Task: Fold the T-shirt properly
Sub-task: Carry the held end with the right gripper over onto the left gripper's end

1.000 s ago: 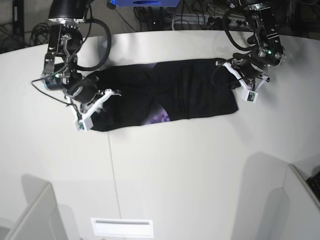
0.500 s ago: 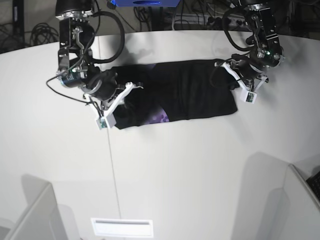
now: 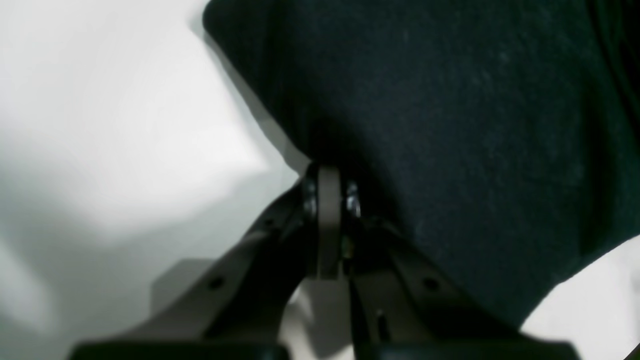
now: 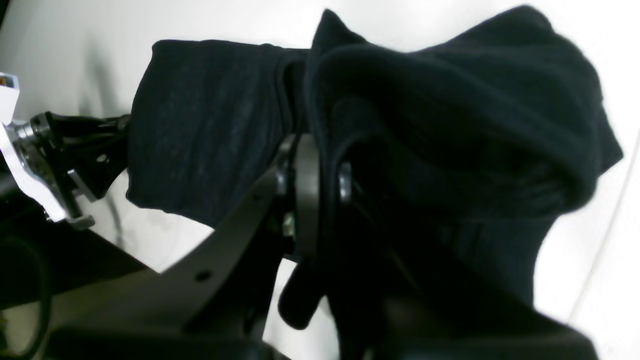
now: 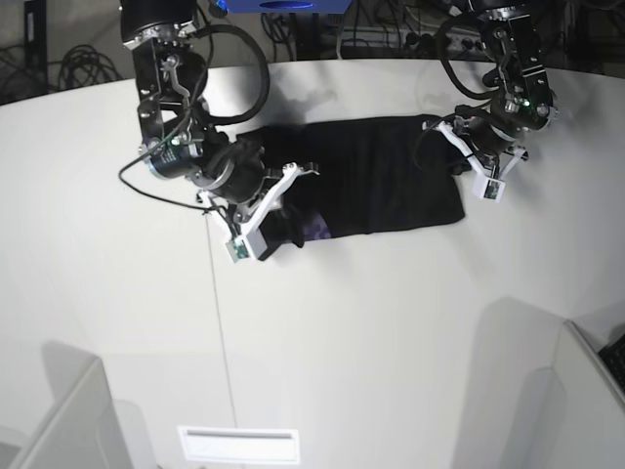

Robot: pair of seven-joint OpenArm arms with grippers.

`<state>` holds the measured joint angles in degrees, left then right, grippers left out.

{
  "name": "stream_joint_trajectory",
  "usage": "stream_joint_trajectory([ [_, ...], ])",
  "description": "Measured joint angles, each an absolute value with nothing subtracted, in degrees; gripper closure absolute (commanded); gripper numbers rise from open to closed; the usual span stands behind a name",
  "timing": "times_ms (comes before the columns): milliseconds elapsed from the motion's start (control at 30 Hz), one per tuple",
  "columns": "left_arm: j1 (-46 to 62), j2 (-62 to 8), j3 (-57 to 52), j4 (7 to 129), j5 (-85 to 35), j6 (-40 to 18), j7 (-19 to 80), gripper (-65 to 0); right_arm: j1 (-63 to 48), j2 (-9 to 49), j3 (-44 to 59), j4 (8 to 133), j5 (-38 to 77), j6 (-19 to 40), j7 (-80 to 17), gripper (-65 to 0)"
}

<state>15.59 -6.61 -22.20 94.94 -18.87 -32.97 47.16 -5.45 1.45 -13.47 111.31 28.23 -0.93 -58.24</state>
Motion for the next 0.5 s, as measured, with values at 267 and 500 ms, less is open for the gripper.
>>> stream_joint_trajectory([
  [267, 16.4, -7.6, -22.4, 95.0, -19.0, -33.0, 46.9, 0.0, -5.4, -1.7, -16.9, 111.3, 28.4, -0.9, -58.2, 0.0],
  [500, 16.4, -7.6, -22.4, 95.0, -19.1, -33.0, 46.9, 0.0, -5.1, -4.6, -17.0, 111.3, 28.1, -0.9, -58.2, 0.0],
])
